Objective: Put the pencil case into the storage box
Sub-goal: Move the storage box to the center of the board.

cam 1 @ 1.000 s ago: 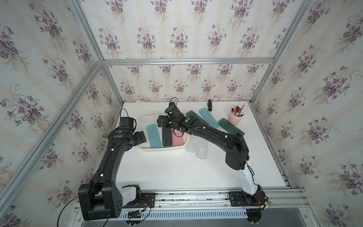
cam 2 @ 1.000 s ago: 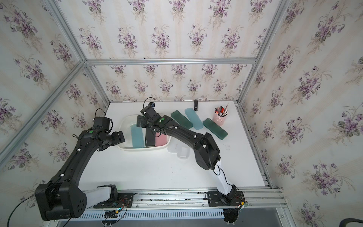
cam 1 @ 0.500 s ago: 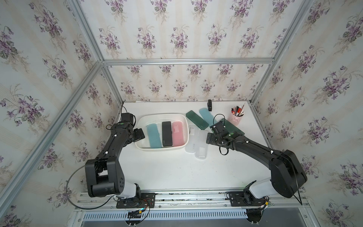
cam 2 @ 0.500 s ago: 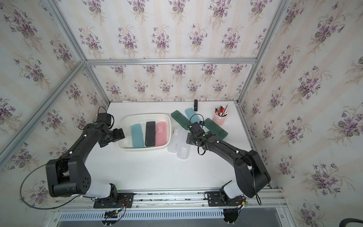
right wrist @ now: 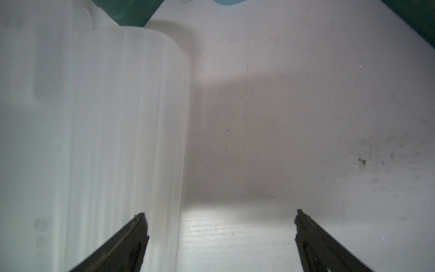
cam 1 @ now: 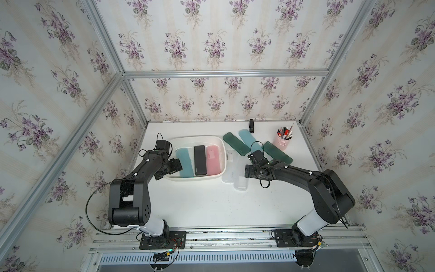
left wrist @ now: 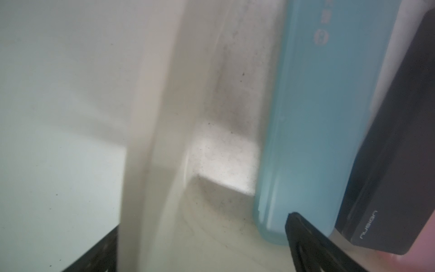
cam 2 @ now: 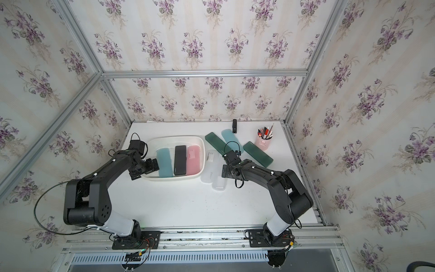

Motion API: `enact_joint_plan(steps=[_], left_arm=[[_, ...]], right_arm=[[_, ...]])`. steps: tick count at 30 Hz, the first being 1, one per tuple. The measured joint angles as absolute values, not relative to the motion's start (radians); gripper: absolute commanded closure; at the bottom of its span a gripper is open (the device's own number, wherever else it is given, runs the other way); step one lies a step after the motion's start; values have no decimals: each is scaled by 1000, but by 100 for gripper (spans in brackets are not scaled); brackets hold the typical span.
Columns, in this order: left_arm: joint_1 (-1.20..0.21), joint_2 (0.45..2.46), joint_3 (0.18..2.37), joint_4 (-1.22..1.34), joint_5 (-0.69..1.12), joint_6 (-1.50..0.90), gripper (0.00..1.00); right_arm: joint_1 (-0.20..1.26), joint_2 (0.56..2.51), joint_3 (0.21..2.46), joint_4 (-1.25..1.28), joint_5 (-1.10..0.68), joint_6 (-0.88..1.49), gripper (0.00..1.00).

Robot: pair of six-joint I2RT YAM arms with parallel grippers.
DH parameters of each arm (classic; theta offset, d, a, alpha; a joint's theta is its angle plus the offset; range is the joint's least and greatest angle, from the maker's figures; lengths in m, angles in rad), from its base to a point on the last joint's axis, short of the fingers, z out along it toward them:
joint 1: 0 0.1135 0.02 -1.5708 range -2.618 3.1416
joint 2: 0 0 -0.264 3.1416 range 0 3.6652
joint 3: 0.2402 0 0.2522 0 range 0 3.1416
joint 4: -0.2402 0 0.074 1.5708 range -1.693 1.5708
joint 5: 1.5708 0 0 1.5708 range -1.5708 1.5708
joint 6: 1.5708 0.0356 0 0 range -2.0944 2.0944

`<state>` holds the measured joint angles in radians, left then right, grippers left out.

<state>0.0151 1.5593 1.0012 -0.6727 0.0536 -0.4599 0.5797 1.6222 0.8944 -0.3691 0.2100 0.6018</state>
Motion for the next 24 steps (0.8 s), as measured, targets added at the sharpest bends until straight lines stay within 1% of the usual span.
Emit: enact_joint_plan(steps=[8,14,18,24], left_arm=[[-123,1575,965,-635,22,-537,1],[-202,1593,974,-630,18,-584,1],[-215,1550,978,-651,1,-593,1],[-215,1425,994,-724,-67,-589,1]], right_arm=[[578,1609,910,-364,216,593,0],[577,1634,965,-371,225,568,0],[575,1671,998,-384,244,549,0],[528,1652,981,-394,249,495,0]])
